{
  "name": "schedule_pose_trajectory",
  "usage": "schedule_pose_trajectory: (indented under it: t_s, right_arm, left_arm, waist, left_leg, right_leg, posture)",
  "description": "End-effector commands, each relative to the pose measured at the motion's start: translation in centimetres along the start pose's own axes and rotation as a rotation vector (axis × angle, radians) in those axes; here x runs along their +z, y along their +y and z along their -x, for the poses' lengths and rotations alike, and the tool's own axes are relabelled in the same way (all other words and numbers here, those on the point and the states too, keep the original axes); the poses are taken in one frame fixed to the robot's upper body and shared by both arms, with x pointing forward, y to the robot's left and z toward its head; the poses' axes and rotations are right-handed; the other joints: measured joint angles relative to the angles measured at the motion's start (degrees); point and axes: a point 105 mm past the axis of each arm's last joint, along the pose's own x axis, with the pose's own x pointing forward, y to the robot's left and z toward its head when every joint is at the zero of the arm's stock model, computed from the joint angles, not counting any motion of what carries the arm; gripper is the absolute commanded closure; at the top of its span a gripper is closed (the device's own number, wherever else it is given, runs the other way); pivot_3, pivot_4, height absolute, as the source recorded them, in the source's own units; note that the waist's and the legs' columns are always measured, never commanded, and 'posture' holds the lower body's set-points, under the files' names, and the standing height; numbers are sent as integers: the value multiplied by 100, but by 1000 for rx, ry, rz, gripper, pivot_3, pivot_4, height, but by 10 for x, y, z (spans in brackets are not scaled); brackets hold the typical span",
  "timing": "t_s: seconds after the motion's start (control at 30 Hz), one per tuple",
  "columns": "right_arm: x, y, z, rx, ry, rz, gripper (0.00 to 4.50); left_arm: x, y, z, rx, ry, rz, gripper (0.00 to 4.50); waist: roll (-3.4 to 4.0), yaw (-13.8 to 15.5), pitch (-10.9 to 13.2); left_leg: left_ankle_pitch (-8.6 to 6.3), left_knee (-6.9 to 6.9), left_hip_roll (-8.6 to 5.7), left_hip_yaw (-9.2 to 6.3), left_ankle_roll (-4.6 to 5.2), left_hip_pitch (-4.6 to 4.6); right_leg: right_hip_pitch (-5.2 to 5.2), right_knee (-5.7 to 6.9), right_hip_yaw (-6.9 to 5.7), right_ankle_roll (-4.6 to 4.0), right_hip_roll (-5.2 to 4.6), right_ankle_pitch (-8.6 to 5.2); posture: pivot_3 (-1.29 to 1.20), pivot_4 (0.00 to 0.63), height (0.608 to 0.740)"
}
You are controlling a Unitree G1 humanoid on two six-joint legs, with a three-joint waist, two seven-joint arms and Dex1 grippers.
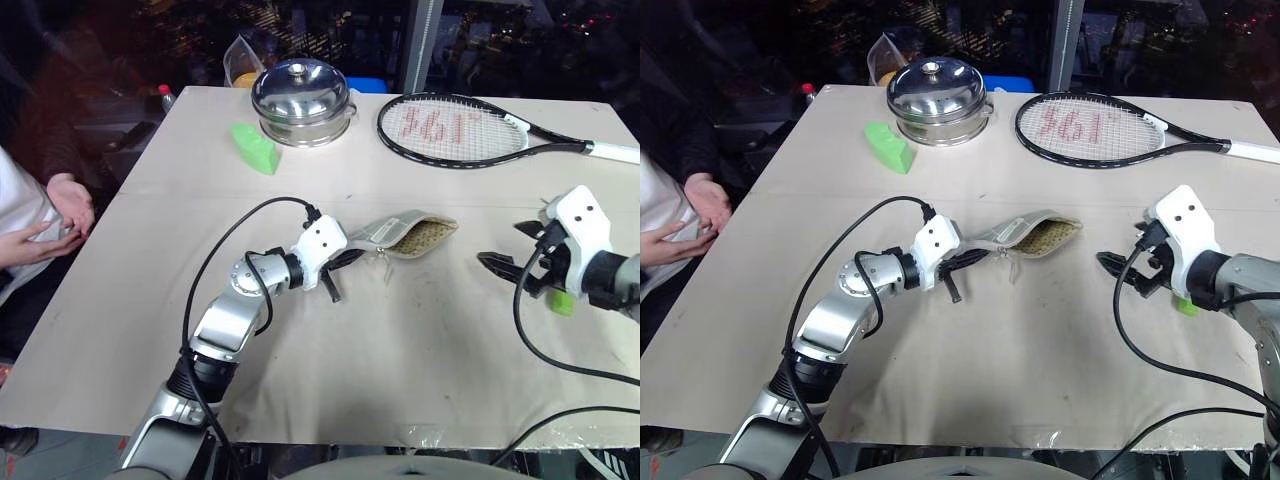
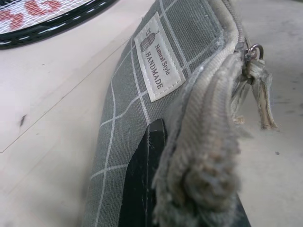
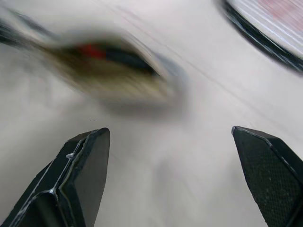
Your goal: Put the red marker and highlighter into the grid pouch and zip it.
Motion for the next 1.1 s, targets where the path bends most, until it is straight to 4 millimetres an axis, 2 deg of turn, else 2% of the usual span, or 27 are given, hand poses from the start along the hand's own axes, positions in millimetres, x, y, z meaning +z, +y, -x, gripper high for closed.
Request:
schedule_pose_trajectory:
  t_s: [0.03, 0.13, 0.2, 0.33, 0.47, 0.6, 0.63, 0.7, 0.8, 0.87, 0.97, 1.1]
  right_arm:
    - [-47, -42, 5, -403, 187, -132, 310]
    - [-62, -44, 0, -480, 252, -197, 310]
    - [-71, -47, -8, -519, 283, -302, 310]
    - [-89, -47, -20, -526, 334, -465, 310]
    - [-104, -45, -22, -500, 378, -540, 1453]
    - [-106, -48, -11, -507, 383, -526, 3470]
    - [-101, -46, -9, -476, 358, -497, 3776]
    - [-79, -36, -6, -352, 267, -353, 3774]
    - [-32, 13, 4, -8, 122, 124, 3774]
    - [-20, 37, 8, 156, 108, 356, 3774]
    - [-4, 50, 4, 250, 62, 509, 3774]
    - [20, 71, -8, 340, -30, 656, 3774]
  left_arm:
    - [10, 1, -2, 15, -34, -46, 4500]
    - [10, -3, -5, 5, -36, -50, 4500]
    - [10, -4, -7, 0, -36, -54, 4500]
    - [13, -5, -10, 1, -41, -53, 4500]
    - [14, -5, -10, 6, -43, -51, 4500]
    - [14, -4, -8, 16, -40, -42, 4500]
    - [14, -4, -7, 15, -43, -39, 4500]
    - [17, -5, -7, 9, -53, -26, 4500]
    - [20, -7, -4, -8, -64, -9, 4500]
    - [20, -8, -3, -21, -58, -16, 4500]
    - [19, -10, -3, -35, -48, -39, 4500]
    - [18, -10, -2, -41, -44, -56, 4500]
  waist:
    - [-1, 11, -2]
    - [8, -19, -3]
    - [7, -47, -3]
    - [0, -31, -8]
    - [-30, -32, -26]
    - [-38, 35, -31]
    - [-37, 70, -31]
    - [-33, 132, -29]
    - [9, 88, -12]
    - [29, -38, -1]
    - [-18, -93, 4]
    - [-11, -65, 9]
  left_leg:
    - [4, 0, 0, 0, -6, 0]
    - [11, -1, -3, 16, -18, -2]
    - [11, -2, -5, 24, -18, 0]
    - [0, -3, -5, 23, 2, 8]
    - [-4, -1, -6, 30, 7, 14]
    - [-7, -1, -13, 26, 14, 44]
    - [-9, -2, -13, 26, 17, 51]
    - [-12, -6, -16, 24, 21, 53]
    - [-19, -9, -21, 24, 33, 47]
    - [-23, -9, -21, 32, 39, 48]
    - [-24, -16, 2, 29, 39, 70]
    - [-20, -17, 10, 29, 33, 70]
  right_leg:
    - [0, 1, 0, 0, 0, 0]
    - [-14, 10, 18, 0, 4, -1]
    - [-19, 19, 30, 1, 9, -1]
    - [-22, 36, 36, 1, 43, -2]
    - [-15, 32, 48, 2, 42, -1]
    - [26, 18, 43, 2, 32, -3]
    - [36, 14, 42, 3, 30, -3]
    - [40, 8, 39, 7, 23, -6]
    - [36, 7, 43, 19, 10, -14]
    - [31, 2, 57, 24, 8, -16]
    - [45, -2, 55, 49, 31, -33]
    - [40, 0, 55, 47, 36, -34]
  posture:
    - [0, 150, 740]
    - [0, 150, 740]
    - [0, 150, 740]
    - [0, 150, 740]
    - [0, 150, 740]
    - [0, 150, 740]
    - [0, 150, 740]
    - [0, 150, 740]
    - [0, 150, 740]
    - [0, 150, 740]
    - [0, 150, 740]
    - [0, 150, 740]
